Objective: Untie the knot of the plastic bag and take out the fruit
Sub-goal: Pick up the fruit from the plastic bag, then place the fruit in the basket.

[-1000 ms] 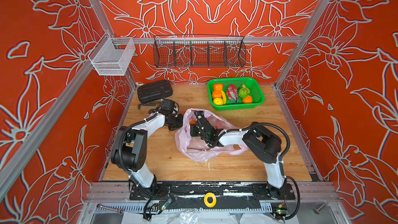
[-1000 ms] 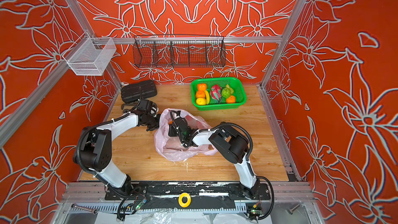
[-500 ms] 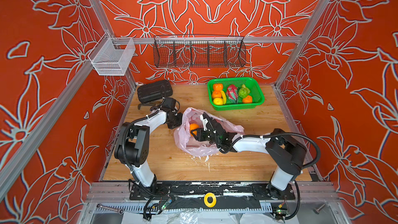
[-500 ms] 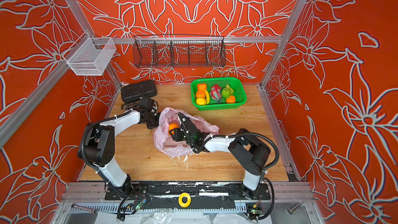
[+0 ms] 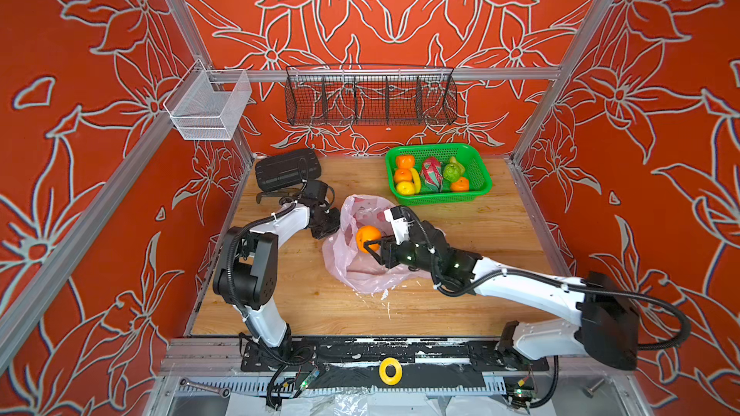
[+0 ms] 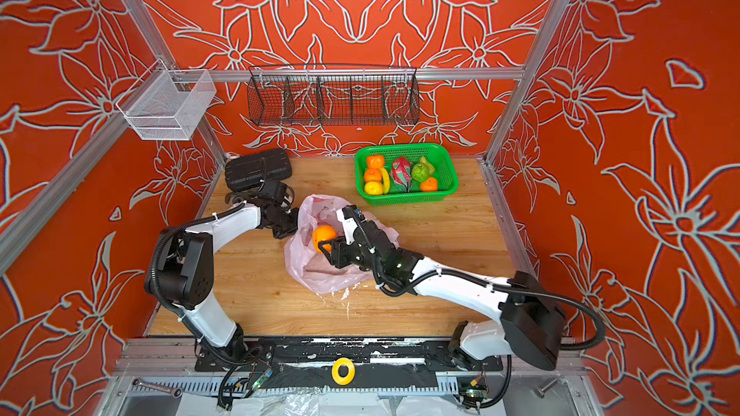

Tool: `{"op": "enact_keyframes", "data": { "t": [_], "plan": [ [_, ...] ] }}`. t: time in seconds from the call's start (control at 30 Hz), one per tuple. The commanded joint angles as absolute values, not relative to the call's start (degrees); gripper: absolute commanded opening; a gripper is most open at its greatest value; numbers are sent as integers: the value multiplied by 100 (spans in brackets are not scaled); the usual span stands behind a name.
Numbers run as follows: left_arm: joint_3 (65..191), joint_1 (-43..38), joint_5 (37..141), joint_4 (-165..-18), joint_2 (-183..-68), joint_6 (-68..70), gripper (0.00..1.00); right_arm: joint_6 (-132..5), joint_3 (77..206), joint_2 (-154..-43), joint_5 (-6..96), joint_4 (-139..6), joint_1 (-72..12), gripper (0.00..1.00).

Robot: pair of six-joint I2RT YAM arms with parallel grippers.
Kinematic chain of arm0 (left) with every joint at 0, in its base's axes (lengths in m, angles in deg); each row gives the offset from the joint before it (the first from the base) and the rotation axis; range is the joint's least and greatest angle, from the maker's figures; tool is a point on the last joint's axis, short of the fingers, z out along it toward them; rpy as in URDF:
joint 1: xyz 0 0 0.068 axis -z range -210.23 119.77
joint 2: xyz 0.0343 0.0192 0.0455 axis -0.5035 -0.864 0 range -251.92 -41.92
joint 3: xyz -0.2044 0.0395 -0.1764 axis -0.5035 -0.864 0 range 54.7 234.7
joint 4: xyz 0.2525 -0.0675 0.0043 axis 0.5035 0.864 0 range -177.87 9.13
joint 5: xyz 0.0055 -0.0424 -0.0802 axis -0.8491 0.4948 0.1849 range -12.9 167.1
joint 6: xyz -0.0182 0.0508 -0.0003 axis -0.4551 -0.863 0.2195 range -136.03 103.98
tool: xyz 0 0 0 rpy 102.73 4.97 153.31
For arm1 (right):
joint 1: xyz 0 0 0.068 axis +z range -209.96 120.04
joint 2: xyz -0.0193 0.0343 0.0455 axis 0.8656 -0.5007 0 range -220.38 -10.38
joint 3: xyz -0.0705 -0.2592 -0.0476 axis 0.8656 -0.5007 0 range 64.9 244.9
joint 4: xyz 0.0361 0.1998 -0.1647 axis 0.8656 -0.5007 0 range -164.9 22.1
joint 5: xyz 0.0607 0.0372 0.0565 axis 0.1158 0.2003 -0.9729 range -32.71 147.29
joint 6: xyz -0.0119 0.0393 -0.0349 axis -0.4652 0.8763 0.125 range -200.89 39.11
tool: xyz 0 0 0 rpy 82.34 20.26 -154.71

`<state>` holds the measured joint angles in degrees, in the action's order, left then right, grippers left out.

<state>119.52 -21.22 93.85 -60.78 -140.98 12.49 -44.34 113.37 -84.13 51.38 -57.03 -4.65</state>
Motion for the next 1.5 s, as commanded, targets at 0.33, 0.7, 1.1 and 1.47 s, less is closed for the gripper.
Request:
{"op": "enact_keyframes", "data": {
  "t": [0.33,0.7,1.1,1.47],
  "plan": [
    [11812,-1821,9111,-6072,-13730,1366,40,-5585,13599,-8243,5443,-7437,-1565,46],
    [11792,-1766,8776,-5698,-12454,1185,73,-5211,14066,-8974,4871,-7721,-3553,47],
    [11911,-1727,9143,-5224,-10911,418,99,-5056,14166,-9999,4509,-7700,-5248,46],
    [11799,-1714,8886,-5023,-10489,68,99,-5716,15102,-11463,5239,-8649,-6202,46]
  ]
}}
